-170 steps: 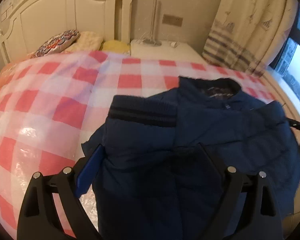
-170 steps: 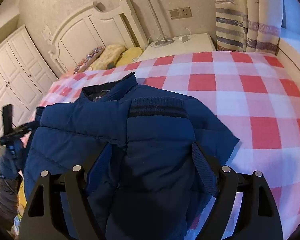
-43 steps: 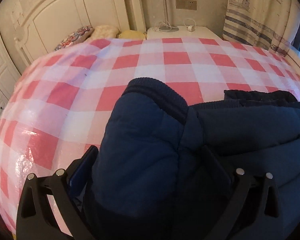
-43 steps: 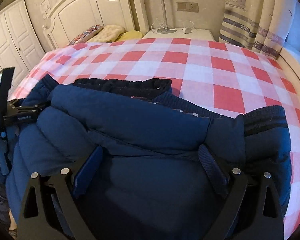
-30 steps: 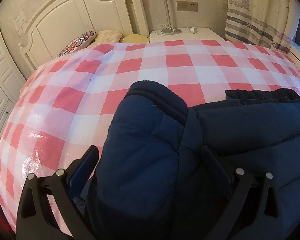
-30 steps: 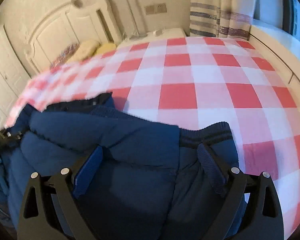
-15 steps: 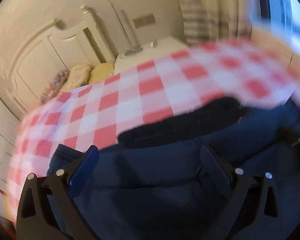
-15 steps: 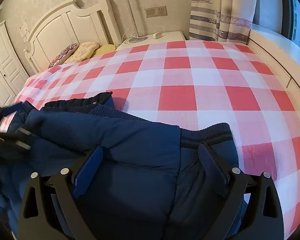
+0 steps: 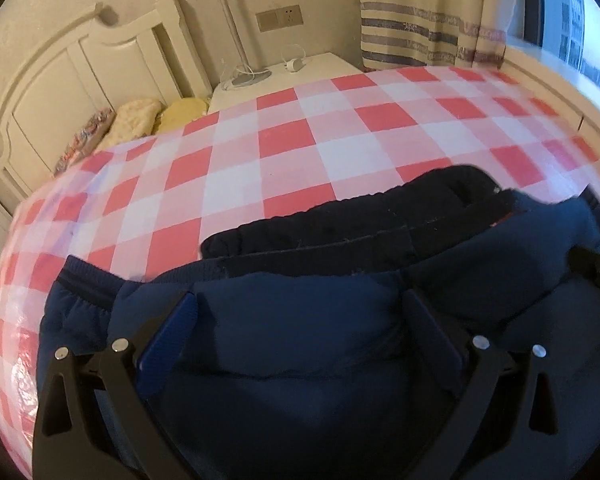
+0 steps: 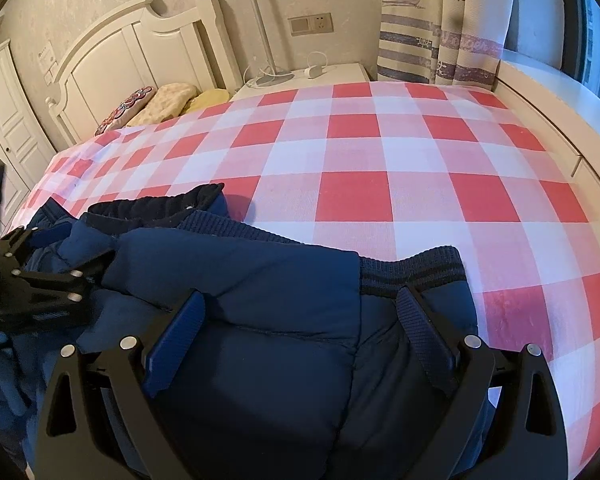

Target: Fold large clothes

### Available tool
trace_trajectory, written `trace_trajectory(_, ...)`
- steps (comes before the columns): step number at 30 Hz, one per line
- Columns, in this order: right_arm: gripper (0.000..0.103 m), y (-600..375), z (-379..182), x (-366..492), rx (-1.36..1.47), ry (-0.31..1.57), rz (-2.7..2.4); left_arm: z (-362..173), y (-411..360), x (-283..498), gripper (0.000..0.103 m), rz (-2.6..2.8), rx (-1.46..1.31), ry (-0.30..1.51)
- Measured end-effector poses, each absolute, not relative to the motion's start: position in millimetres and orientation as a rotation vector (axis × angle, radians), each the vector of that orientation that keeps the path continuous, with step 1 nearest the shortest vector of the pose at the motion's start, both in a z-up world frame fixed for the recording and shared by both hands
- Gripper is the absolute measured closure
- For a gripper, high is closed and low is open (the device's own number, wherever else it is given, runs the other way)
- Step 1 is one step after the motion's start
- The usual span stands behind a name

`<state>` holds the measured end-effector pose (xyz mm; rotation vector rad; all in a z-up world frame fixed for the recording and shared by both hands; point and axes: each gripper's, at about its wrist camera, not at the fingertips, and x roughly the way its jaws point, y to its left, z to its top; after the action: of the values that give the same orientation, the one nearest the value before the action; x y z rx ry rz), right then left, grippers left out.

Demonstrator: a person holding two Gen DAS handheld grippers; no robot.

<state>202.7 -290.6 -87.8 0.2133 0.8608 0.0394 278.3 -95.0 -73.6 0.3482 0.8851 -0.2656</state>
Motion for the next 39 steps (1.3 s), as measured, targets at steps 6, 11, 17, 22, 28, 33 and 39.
trace_trajectory(6,0.010,-291.5,-88.0,202.5,0.219,0.858,0.044,-37.4,-22.0,272.0,0.002,-0.251,0.226,0.847)
trace_trajectory(11,0.010,-291.2,-88.1,201.8,0.222,0.858,0.044,-74.1,48.7,300.6,0.003,-0.269,-0.001,0.996)
trace_trajectory(17,0.010,-284.7,-84.2,208.1,0.165,0.910,0.003,-77.6,41.7,298.0,0.002,-0.230,0.051,0.972)
trace_trajectory(22,0.010,-228.7,-39.4,201.1,0.036,0.811,-0.027,-78.8,40.8,296.7,0.002,-0.223,0.059,0.967)
trace_trajectory(28,0.014,-134.9,-47.7,223.1,-0.171,0.870,0.157,-78.7,40.6,297.1,0.002,-0.215,0.067,0.962)
trace_trajectory(33,0.011,-127.0,-74.9,234.4,-0.186,0.951,0.201,-77.7,42.2,298.6,0.002,-0.215,0.061,0.961)
trace_trajectory(39,0.014,-156.6,-49.8,224.7,-0.094,0.892,0.136,-77.6,42.1,296.7,0.002,-0.214,0.063,0.959)
